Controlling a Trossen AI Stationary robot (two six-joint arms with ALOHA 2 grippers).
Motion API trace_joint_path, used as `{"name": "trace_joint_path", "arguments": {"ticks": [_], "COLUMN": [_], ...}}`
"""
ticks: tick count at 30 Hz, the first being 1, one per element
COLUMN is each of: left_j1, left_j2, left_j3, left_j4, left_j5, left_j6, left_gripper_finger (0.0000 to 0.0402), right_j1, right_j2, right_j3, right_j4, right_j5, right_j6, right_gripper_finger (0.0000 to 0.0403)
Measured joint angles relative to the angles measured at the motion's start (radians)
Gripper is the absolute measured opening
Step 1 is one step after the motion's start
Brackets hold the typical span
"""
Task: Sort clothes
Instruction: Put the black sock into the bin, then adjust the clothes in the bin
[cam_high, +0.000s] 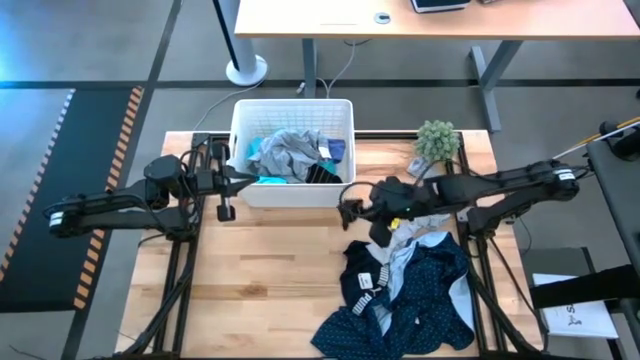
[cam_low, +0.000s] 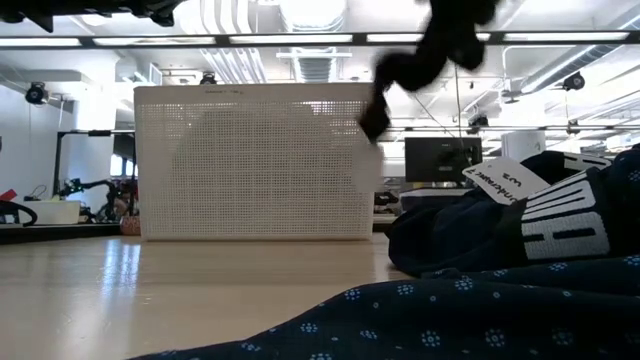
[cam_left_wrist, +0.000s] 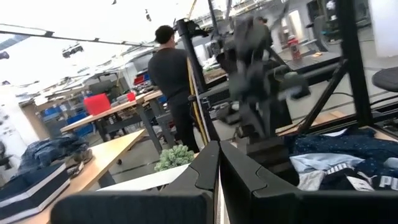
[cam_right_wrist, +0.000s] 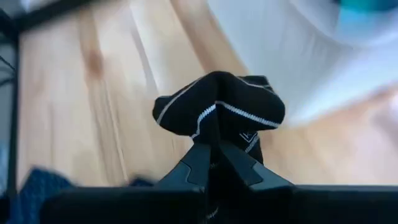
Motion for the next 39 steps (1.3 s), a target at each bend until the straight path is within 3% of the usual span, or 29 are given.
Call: {"name": "trace_joint_path", "arguments": {"ticks": [8,14,22,26,36,39], "left_j1": [0.0,0.004,0.044,0.068,0.127,0.162], "left_j2": [0.06,0.117,0.18,0.229,0.434,0.503], "left_j3": [0.002,0.001,0.031,0.093,0.239,0.265], "left_j4": [0.055,0.123,0.174,0.153,0.082,0.079], "left_j5": [-0.092,-0.099,-0.099,-0.099,-0.095,-0.07], "left_j6": [-0.024,-0.045,-0.095,-0.103,-0.072,-0.072], "left_gripper_finger": [0.0,0.0,0.0,0.0,0.0,0.0], "right_j1": [-0.031,-0.117,-0.266,-0.313,-0.338,-0.334], "right_j2": [0.102,0.226,0.392,0.463,0.562,0.562], "right_j3": [0.312,0.48,0.578,0.638,0.78,0.842], "right_j4": [0.006,0.001,-0.006,-0.038,-0.089,-0.184], "right_j5": [0.237,0.242,0.243,0.244,0.242,0.242], "right_j6": [-0.194,-0.321,-0.372,-0.383,-0.409,-0.439], "right_gripper_finger": [0.0002,0.0001,0.0008,0.005,0.0223,0.0246]}}
